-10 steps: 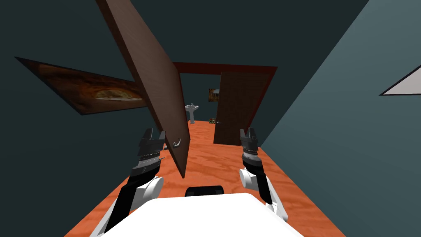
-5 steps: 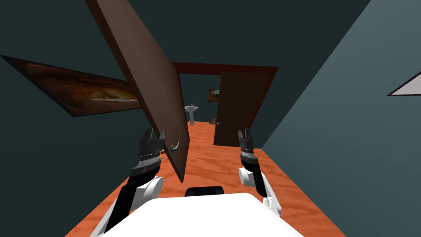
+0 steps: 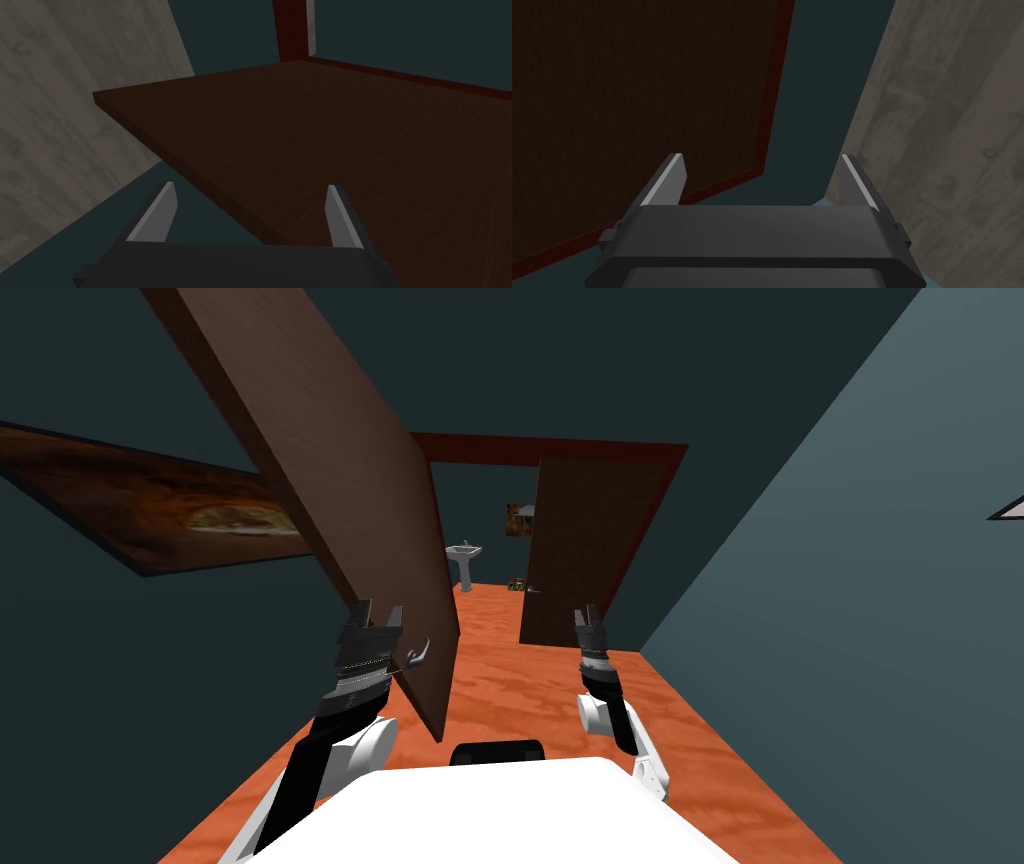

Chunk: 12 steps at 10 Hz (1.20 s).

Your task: Pull the door open

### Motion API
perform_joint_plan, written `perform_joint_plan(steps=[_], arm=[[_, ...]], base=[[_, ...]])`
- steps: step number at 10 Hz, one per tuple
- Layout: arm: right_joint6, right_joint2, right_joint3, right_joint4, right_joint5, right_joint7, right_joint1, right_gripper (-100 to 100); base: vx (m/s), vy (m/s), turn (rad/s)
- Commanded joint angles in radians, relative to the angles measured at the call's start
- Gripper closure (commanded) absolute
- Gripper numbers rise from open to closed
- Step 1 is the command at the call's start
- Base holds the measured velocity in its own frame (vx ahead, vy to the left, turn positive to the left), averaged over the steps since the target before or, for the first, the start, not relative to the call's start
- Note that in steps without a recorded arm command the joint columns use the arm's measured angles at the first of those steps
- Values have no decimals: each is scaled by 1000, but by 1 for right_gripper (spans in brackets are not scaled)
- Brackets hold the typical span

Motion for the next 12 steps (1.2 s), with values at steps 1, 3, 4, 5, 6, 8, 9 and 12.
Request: perform_joint_plan(steps=[1,3,4,5,6,8,9,12], arm=[[-12,-6,-7,50,4,-7,-16,-100],[-21,-11,-15,113,10,-13,-39,-100],[-21,-11,-15,113,10,-13,-39,-100],[-25,-13,-19,145,14,-17,-51,-100],[-30,-15,-22,175,17,-20,-62,-100],[-39,-20,-30,241,24,-27,-86,-100],[-44,-21,-34,271,28,-30,-98,-100],[-58,-27,-47,375,38,-41,-136,-100]], base=[[99,-3,-3],[93,3,-6],[64,-2,-4],[55,2,-1],[71,3,-9],[96,5,-6],[113,-9,-6],[108,-1,-7]])
